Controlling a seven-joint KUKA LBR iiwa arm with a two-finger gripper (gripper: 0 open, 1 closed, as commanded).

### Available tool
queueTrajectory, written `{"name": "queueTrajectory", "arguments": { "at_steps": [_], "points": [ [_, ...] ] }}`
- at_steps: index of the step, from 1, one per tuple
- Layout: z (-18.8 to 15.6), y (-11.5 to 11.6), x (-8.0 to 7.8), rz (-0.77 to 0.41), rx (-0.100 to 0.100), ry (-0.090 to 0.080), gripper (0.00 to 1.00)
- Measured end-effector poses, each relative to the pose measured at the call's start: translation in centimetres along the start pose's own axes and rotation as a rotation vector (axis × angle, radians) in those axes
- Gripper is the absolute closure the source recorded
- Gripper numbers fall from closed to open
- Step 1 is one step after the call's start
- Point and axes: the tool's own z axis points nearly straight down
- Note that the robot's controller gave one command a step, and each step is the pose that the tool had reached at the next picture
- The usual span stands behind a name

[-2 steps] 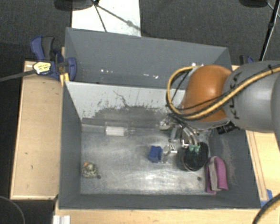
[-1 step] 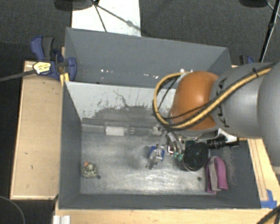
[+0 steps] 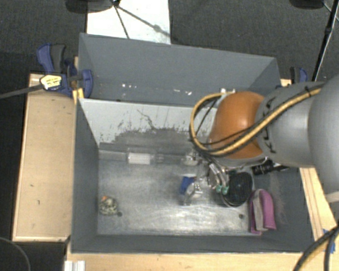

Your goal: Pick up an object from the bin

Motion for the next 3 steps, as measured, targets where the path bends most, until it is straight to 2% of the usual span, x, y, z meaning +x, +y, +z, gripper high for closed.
{"name": "queueTrajectory", "arguments": {
  "at_steps": [1,2,3],
  "points": [
    [0.0,0.7,0.8,0.101,-0.001,-0.003,0.00],
    [-0.2,0.8,0.7,0.100,-0.003,-0.007,1.00],
    [-2.7,0.8,0.5,0.098,0.000,0.000,1.00]
  ]
}}
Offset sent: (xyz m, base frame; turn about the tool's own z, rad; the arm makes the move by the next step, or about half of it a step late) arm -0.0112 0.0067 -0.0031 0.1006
